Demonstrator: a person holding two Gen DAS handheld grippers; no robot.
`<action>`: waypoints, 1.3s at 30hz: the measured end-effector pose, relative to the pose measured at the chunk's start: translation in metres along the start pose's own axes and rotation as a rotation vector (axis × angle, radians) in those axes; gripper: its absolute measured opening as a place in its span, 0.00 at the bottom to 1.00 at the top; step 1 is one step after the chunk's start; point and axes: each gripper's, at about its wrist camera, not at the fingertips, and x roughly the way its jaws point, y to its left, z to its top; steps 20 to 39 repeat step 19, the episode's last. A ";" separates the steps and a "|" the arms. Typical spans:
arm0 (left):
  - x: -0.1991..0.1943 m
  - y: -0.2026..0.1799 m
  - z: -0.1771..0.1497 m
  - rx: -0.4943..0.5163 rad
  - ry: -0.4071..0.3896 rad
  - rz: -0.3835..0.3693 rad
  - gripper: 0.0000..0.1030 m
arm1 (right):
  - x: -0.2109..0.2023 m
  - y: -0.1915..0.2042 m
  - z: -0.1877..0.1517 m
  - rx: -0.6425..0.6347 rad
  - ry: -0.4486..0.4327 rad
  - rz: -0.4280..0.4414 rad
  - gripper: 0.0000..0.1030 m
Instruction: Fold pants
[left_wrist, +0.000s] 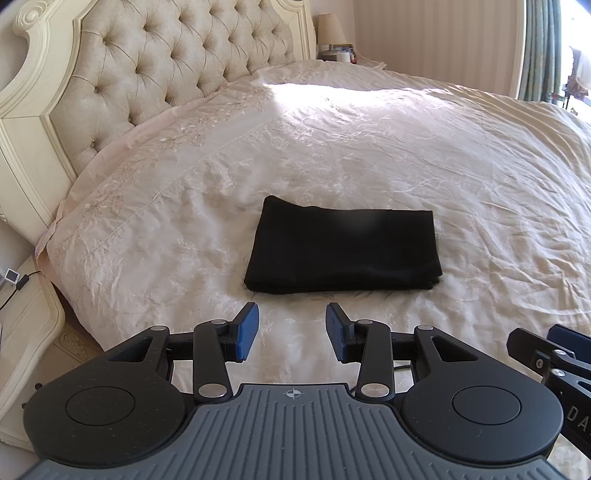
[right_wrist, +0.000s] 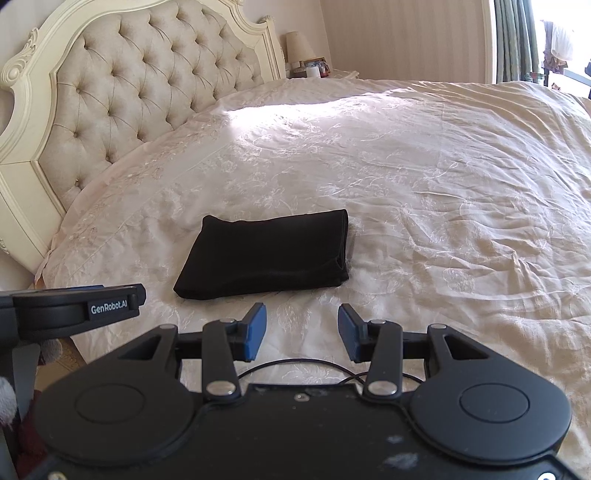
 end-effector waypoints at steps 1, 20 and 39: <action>0.000 0.000 0.000 -0.001 0.000 0.000 0.38 | 0.000 0.000 0.000 0.001 0.001 0.001 0.45; -0.004 -0.008 -0.005 0.011 -0.008 0.016 0.38 | -0.002 0.000 -0.002 0.006 0.003 0.006 0.45; -0.004 -0.008 -0.005 0.011 -0.008 0.016 0.38 | -0.002 0.000 -0.002 0.006 0.003 0.006 0.45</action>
